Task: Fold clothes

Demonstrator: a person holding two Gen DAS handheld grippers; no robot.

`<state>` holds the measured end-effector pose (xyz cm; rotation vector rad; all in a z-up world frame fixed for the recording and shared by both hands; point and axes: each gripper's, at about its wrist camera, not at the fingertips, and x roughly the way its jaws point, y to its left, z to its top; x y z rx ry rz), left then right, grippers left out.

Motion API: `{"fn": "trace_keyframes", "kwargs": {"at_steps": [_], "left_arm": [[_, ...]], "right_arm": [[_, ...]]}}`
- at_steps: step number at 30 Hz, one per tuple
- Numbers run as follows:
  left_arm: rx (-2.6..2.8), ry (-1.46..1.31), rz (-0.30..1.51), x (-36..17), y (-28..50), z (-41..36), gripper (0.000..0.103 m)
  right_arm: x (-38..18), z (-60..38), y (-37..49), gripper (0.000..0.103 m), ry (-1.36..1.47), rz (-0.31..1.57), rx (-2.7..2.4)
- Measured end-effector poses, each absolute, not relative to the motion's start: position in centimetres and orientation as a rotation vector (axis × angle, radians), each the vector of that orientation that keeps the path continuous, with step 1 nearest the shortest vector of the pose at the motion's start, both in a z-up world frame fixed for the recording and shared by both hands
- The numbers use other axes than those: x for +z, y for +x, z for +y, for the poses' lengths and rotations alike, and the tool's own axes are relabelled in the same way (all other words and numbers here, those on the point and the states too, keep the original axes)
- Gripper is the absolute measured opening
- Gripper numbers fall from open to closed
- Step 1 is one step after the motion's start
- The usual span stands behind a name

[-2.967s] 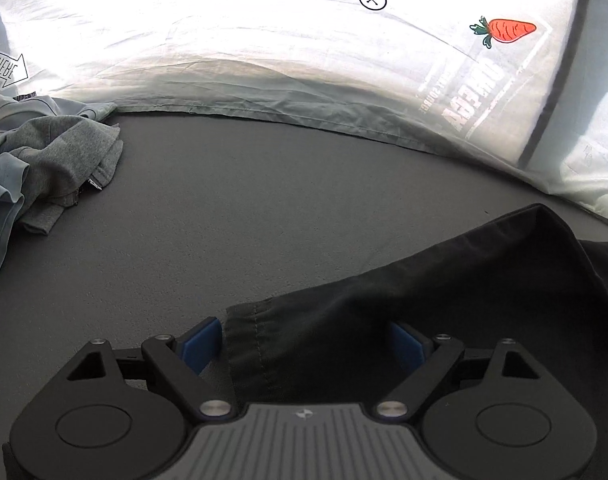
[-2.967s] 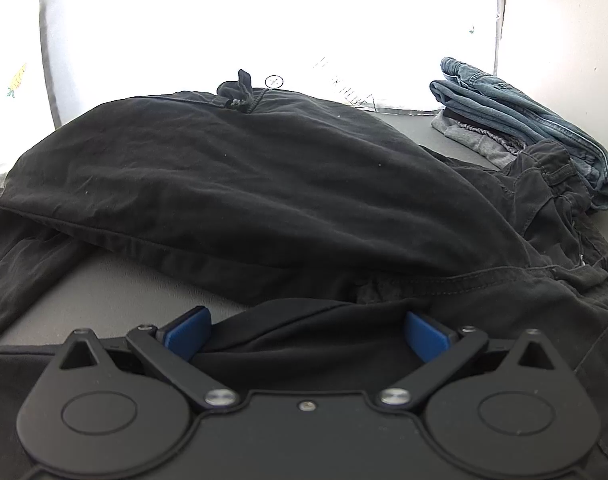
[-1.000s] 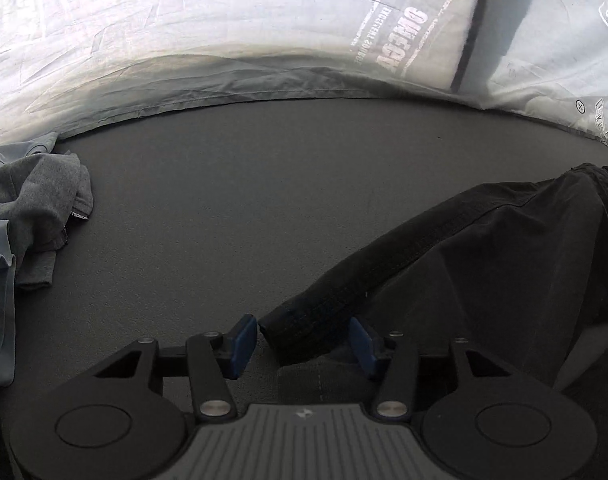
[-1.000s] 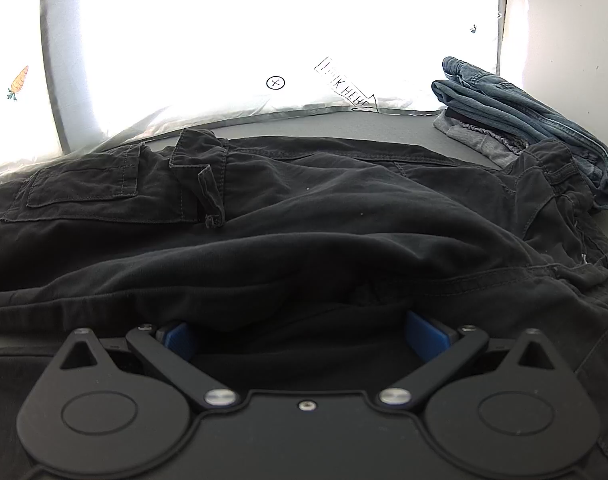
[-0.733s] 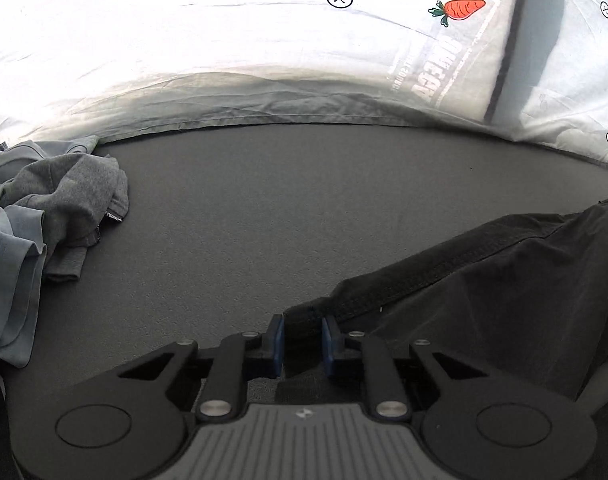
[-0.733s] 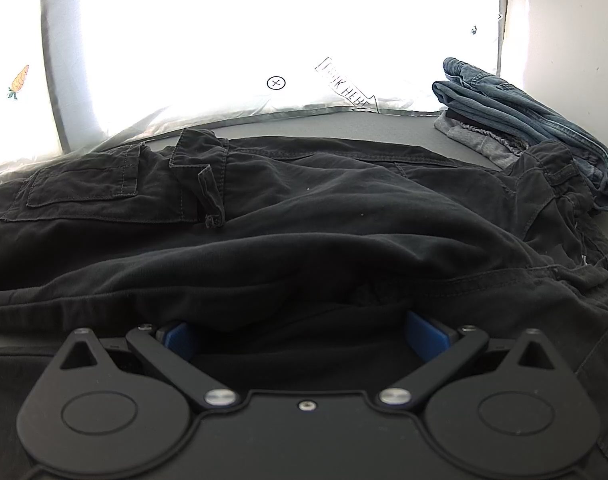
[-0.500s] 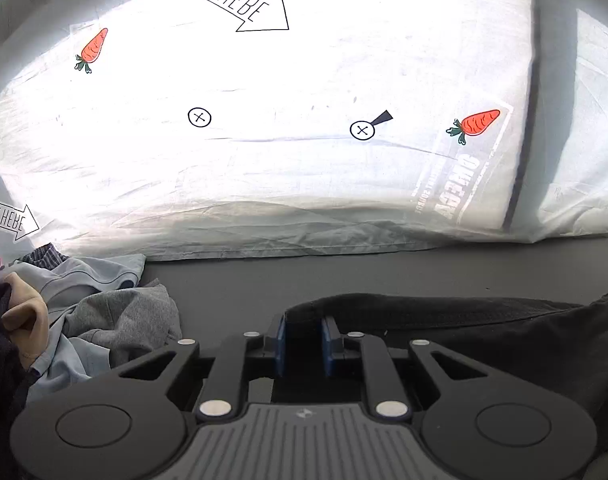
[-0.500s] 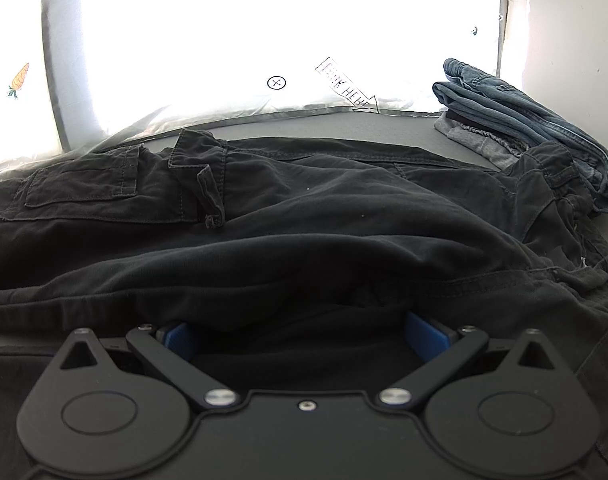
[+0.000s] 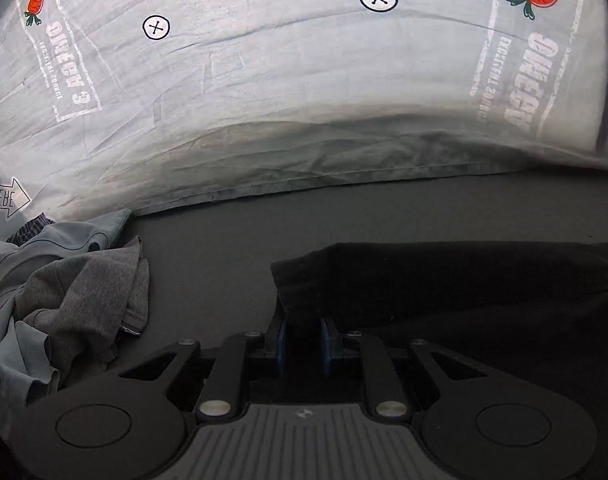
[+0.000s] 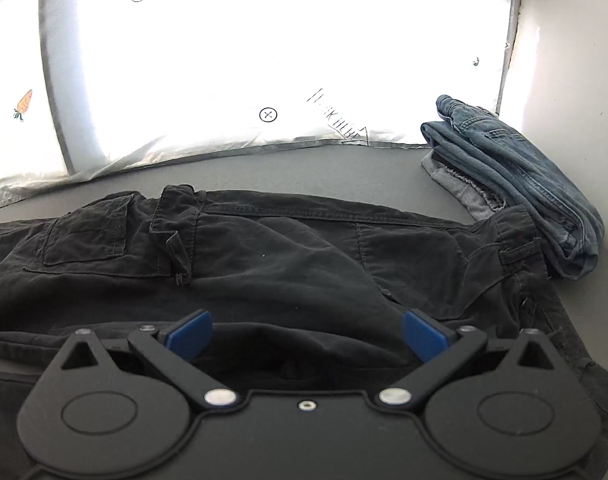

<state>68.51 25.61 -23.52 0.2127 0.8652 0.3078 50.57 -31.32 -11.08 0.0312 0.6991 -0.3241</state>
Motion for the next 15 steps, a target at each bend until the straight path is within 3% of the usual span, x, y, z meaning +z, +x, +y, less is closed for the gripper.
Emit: {"fn": "trace_keyframes", "kwargs": {"at_steps": [2,6,11,14,15], "left_arm": [[0.299,0.221,0.871,-23.5,68.5,25.8,0.019],[0.299,0.234,0.88,-23.5,68.5,25.7,0.019],[0.35,0.272,0.877,-23.8,68.8,24.7,0.019],[0.396,0.249,0.872,-23.0,68.7,24.6,0.018],[0.412,0.237,0.863,-22.4,68.6,24.7,0.016]], "right_arm": [[-10.2,-34.6,51.7,0.102,0.009,0.679,-0.407],[-10.0,-42.4,55.4,0.081,-0.015,0.691,-0.578],[-12.3,-49.2,59.2,0.08,0.133,0.804,-0.567],[-13.9,-50.2,60.7,0.031,0.139,0.865,-0.521],[-13.7,-49.7,60.7,0.028,0.097,0.844,-0.511]]}}
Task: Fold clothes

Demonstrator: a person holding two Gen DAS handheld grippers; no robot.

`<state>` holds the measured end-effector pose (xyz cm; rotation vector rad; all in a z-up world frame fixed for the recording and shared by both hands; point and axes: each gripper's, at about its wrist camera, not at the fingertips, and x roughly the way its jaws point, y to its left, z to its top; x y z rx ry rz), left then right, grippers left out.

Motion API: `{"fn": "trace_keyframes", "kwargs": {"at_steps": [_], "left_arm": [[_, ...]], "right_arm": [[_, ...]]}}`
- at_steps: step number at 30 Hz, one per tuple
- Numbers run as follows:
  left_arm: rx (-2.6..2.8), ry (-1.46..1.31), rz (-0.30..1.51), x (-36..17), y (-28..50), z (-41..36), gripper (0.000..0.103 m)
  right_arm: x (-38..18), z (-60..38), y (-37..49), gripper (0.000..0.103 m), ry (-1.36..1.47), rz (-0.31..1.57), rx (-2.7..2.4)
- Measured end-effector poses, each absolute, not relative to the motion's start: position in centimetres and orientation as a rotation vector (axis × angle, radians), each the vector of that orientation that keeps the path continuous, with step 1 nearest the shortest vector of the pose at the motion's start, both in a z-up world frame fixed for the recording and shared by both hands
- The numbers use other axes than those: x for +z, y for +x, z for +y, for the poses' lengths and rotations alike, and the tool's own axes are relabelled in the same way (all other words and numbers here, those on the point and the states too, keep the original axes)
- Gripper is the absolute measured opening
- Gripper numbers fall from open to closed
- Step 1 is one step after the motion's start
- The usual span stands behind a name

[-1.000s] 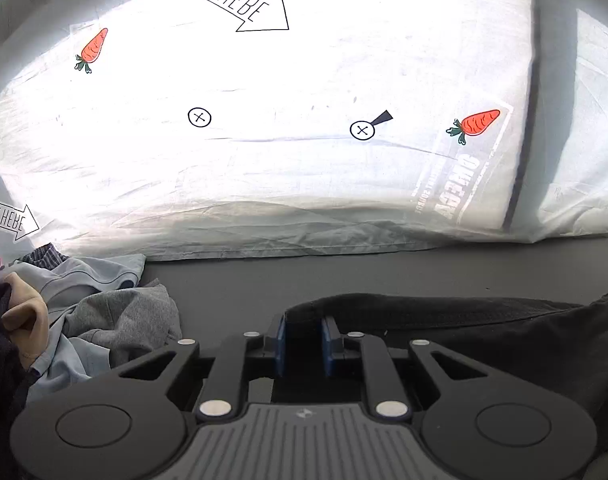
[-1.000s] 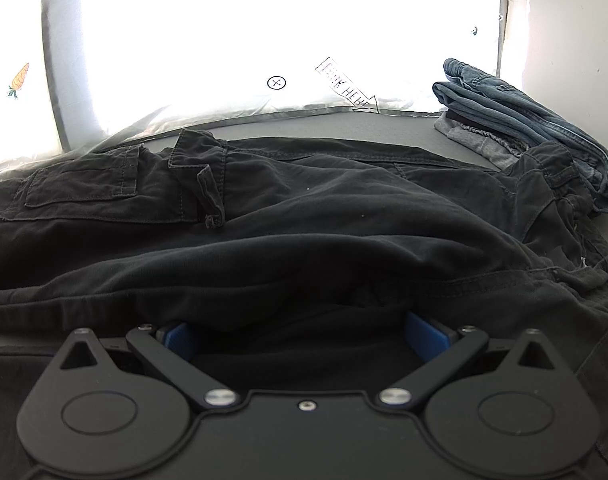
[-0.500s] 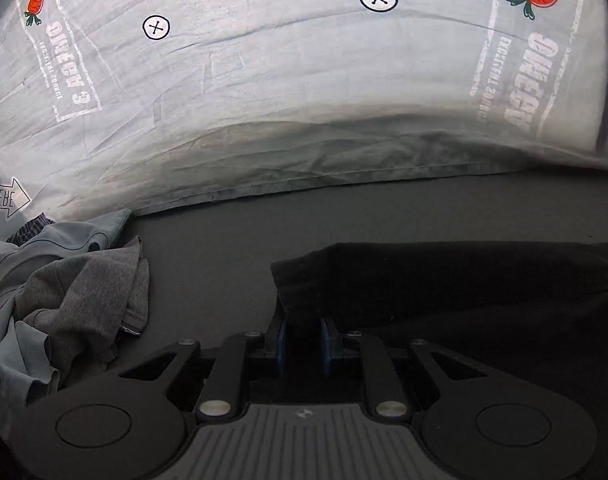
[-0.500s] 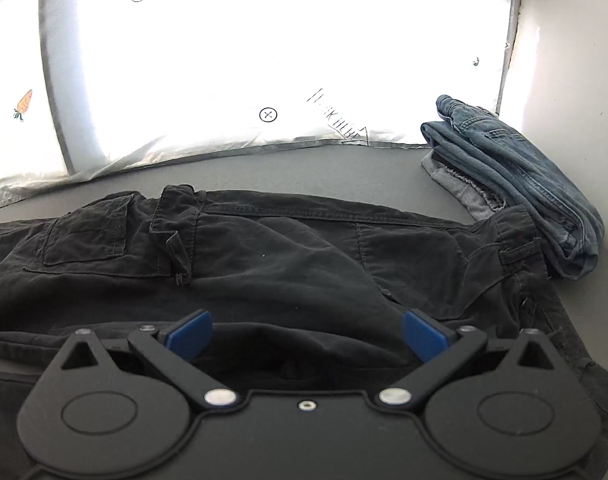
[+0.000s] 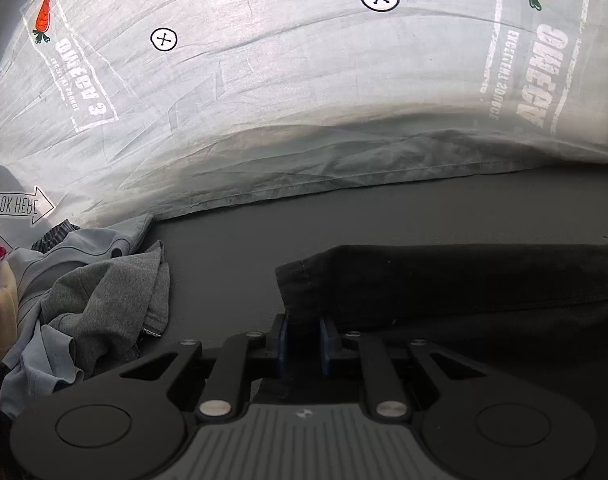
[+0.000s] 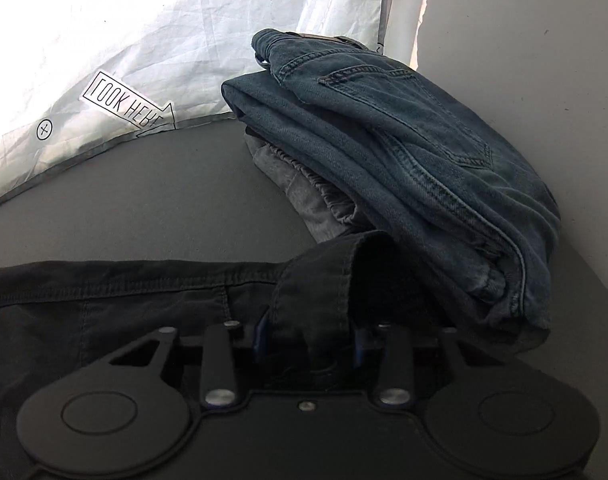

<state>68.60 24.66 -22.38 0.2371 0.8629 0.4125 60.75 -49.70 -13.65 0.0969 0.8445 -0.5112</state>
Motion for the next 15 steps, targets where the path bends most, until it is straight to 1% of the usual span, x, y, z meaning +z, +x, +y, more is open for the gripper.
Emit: {"fn": "trace_keyframes", "kwargs": {"at_steps": [1,2,4,5,6,9,11,12,13,14,15], "left_arm": [[0.424,0.223,0.846,-21.5,68.5,24.8,0.014],[0.433,0.213,0.827,-20.5,68.4,24.9,0.008],[0.436,0.203,0.783,-18.4,68.7,25.3,0.008],[0.435,0.202,0.76,-17.5,69.1,25.4,0.008],[0.439,0.208,0.74,-17.0,69.7,25.4,0.008],[0.456,0.251,0.701,-16.7,72.1,24.9,0.009],[0.487,0.257,0.73,-18.3,74.0,24.9,0.014],[0.493,0.246,0.774,-19.4,74.9,25.0,0.016],[0.515,0.237,0.809,-20.2,75.4,25.2,0.017],[0.548,0.215,0.84,-20.7,75.6,25.6,0.018],[0.56,0.166,0.845,-20.8,75.1,26.1,0.022]], "right_arm": [[-13.0,-49.0,60.7,0.026,0.043,0.81,-0.501],[-11.9,-48.2,60.5,0.023,-0.009,0.761,-0.504],[-8.9,-47.8,59.9,0.021,-0.013,0.648,-0.518],[-7.1,-48.1,59.5,0.017,0.018,0.593,-0.522],[-5.7,-48.8,59.4,0.017,0.049,0.553,-0.518],[-5.2,-49.2,61.0,0.016,-0.029,0.543,-0.486],[-7.0,-49.1,62.6,0.016,-0.097,0.616,-0.489],[-8.2,-49.3,63.5,0.017,-0.103,0.662,-0.496],[-9.4,-49.3,64.1,0.019,-0.097,0.712,-0.515],[-9.8,-49.0,64.2,0.03,-0.109,0.732,-0.544],[-10.1,-48.5,64.2,0.047,-0.131,0.738,-0.574]]}}
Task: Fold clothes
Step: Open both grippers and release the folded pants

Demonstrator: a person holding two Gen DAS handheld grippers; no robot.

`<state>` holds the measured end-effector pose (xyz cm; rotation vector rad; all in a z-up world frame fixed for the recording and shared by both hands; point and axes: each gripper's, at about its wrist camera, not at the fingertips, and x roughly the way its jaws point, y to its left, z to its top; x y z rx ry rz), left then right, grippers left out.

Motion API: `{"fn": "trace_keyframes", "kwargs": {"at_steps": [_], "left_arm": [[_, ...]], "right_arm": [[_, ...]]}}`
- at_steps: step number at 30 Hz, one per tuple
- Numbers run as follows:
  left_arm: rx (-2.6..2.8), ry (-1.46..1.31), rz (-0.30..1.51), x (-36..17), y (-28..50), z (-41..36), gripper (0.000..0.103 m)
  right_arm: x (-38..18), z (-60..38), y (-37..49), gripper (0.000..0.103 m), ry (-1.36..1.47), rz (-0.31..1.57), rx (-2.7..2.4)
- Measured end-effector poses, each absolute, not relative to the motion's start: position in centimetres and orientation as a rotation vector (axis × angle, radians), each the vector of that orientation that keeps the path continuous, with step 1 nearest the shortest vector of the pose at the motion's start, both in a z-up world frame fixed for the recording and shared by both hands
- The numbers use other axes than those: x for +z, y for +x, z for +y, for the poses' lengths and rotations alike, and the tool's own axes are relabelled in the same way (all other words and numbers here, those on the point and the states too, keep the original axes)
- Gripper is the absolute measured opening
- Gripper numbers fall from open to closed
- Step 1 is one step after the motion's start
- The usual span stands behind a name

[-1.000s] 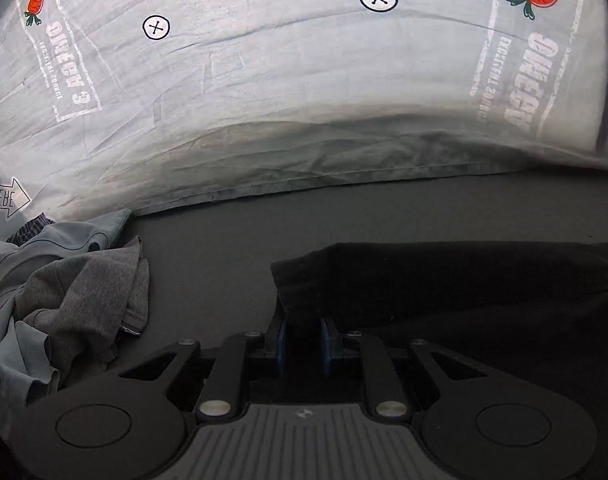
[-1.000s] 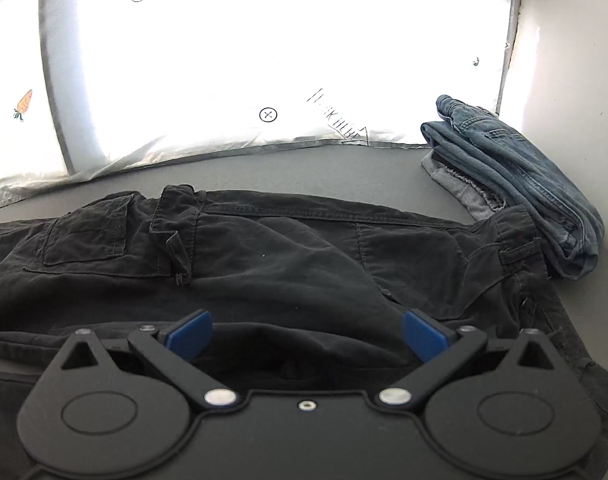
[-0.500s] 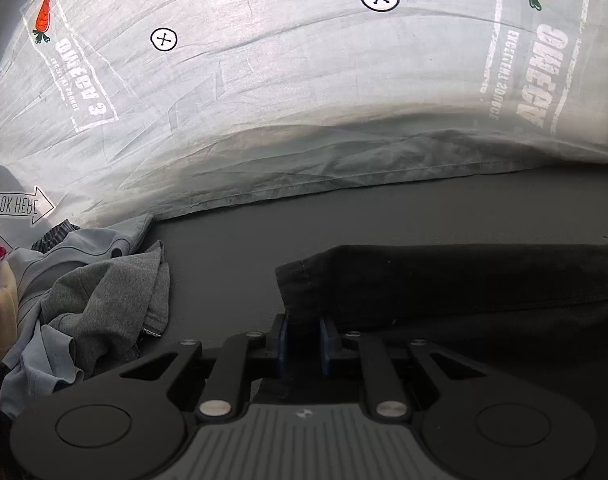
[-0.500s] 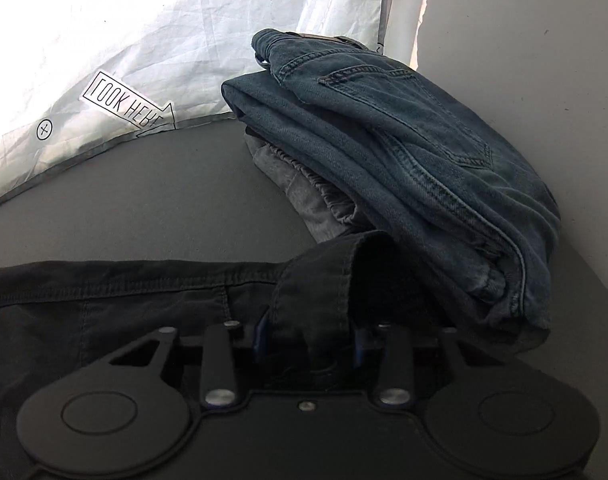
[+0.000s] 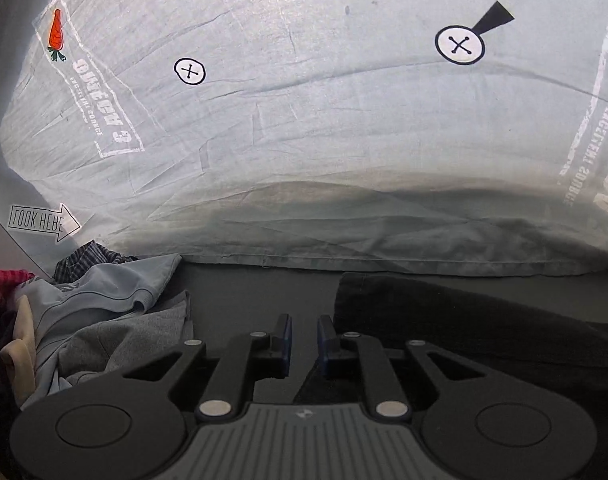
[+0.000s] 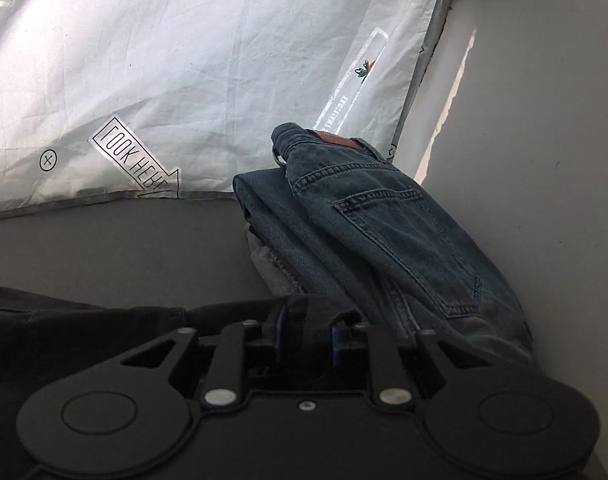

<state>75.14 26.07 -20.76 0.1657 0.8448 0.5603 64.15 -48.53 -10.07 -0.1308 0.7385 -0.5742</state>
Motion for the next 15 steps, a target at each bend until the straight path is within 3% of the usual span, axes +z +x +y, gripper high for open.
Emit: {"fn": "trace_keyframes", "kwargs": {"at_steps": [1,3,4,5,10,15], "left_arm": [[0.556,0.102,0.836,-20.5,74.2,26.6,0.03],[0.516,0.005,0.819,-19.9,71.7,27.3,0.04],[0.497,-0.024,0.81,-19.6,70.1,27.4,0.041],[0.481,-0.04,0.803,-19.3,68.3,27.2,0.043],[0.34,-0.11,0.805,-18.4,57.9,25.2,0.072],[0.299,-0.3,0.848,-18.5,46.3,21.5,0.084]], "right_arm": [[-10.3,-48.1,64.1,0.055,-0.153,0.745,-0.605],[-9.7,-47.1,62.6,0.08,-0.191,0.713,-0.632],[-9.2,-46.6,61.8,0.083,-0.209,0.693,-0.642],[-8.8,-46.2,60.8,0.083,-0.214,0.678,-0.647],[-8.7,-45.5,55.4,0.089,-0.075,0.706,-0.655],[-10.3,-44.4,49.0,0.089,0.089,0.765,-0.706]]}}
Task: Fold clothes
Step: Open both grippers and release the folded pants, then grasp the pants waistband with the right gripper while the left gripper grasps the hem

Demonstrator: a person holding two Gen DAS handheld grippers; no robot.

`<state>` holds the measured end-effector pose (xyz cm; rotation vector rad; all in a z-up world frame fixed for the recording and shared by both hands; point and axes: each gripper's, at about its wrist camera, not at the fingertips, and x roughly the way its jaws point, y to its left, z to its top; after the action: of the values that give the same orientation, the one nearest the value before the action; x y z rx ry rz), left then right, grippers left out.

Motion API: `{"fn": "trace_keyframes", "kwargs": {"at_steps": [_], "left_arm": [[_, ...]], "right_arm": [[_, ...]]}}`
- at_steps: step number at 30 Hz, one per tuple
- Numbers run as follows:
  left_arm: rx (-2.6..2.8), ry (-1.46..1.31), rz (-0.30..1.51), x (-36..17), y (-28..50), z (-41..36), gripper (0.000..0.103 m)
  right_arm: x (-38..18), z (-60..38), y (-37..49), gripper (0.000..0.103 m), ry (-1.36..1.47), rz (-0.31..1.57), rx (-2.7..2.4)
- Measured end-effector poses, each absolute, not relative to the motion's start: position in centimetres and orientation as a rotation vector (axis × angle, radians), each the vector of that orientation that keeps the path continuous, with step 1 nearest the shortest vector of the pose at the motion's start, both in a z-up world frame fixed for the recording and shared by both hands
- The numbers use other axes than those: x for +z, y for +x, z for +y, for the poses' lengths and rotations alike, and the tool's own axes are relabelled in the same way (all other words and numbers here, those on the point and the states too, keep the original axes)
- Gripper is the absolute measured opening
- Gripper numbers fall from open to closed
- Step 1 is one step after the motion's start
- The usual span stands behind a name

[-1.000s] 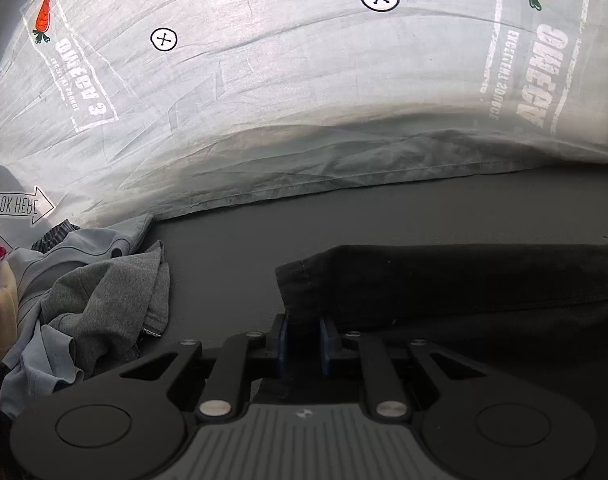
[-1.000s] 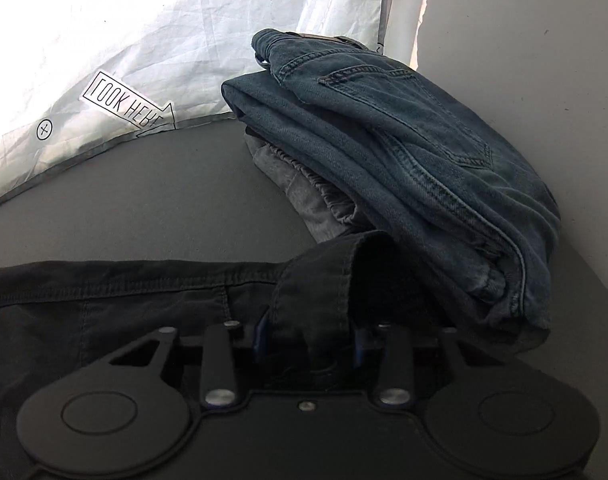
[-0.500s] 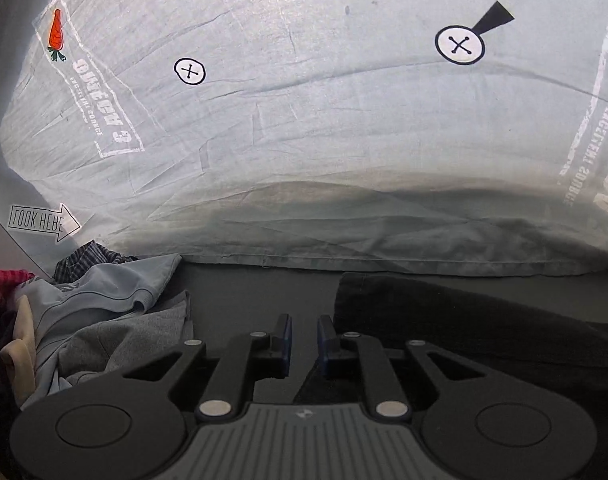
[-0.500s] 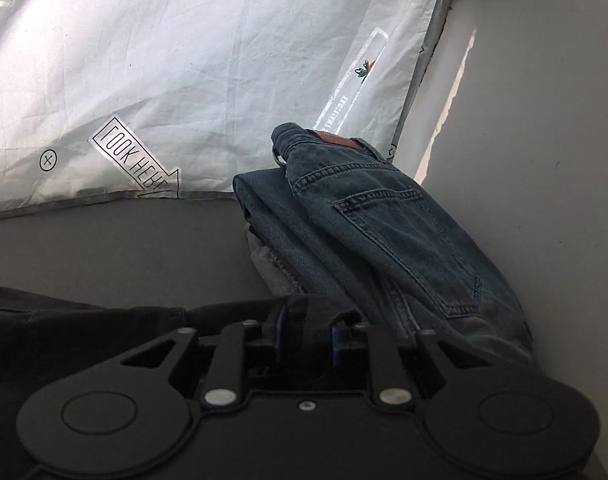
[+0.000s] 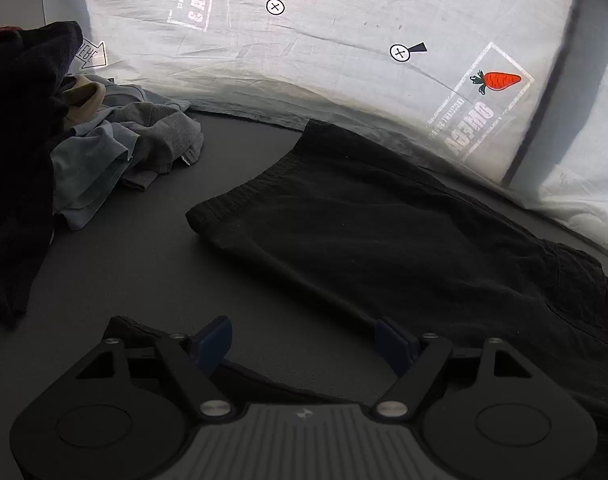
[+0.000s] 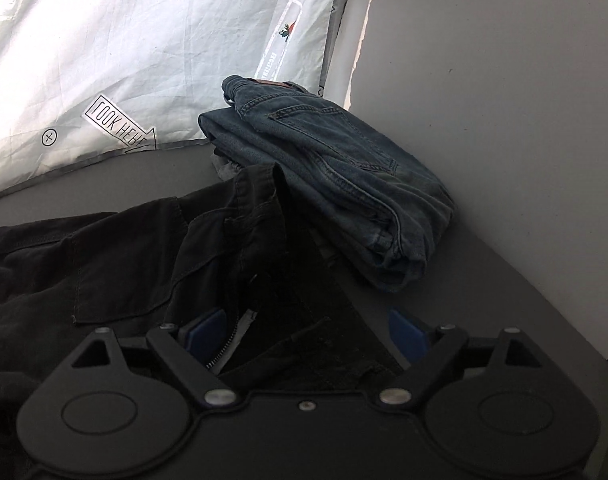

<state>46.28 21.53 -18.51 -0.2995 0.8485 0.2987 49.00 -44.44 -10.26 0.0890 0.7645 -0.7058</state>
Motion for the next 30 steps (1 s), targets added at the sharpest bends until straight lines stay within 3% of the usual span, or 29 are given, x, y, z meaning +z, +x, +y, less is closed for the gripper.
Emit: {"fn": "trace_keyframes", "kwargs": {"at_steps": [10,17,23,26,30], "left_arm": [[0.354,-0.509,0.94,-20.6,33.5,15.7,0.087],[0.39,-0.528,0.913,-20.7,29.4,13.2,0.087],[0.427,-0.518,0.886,-20.7,27.3,11.2,0.088],[0.437,-0.491,0.894,-21.0,27.0,10.5,0.088],[0.459,-0.512,0.893,-21.0,26.6,10.3,0.088]], "right_arm": [[-12.9,-46.2,37.6,0.085,0.364,0.801,-0.725],[-14.9,-50.3,34.7,0.076,0.679,0.749,-0.626],[-15.8,-52.8,34.8,0.075,0.775,0.721,-0.563],[-16.1,-53.6,35.3,0.053,0.816,0.717,-0.518],[-16.6,-54.8,35.5,0.055,0.91,0.69,-0.488]]}}
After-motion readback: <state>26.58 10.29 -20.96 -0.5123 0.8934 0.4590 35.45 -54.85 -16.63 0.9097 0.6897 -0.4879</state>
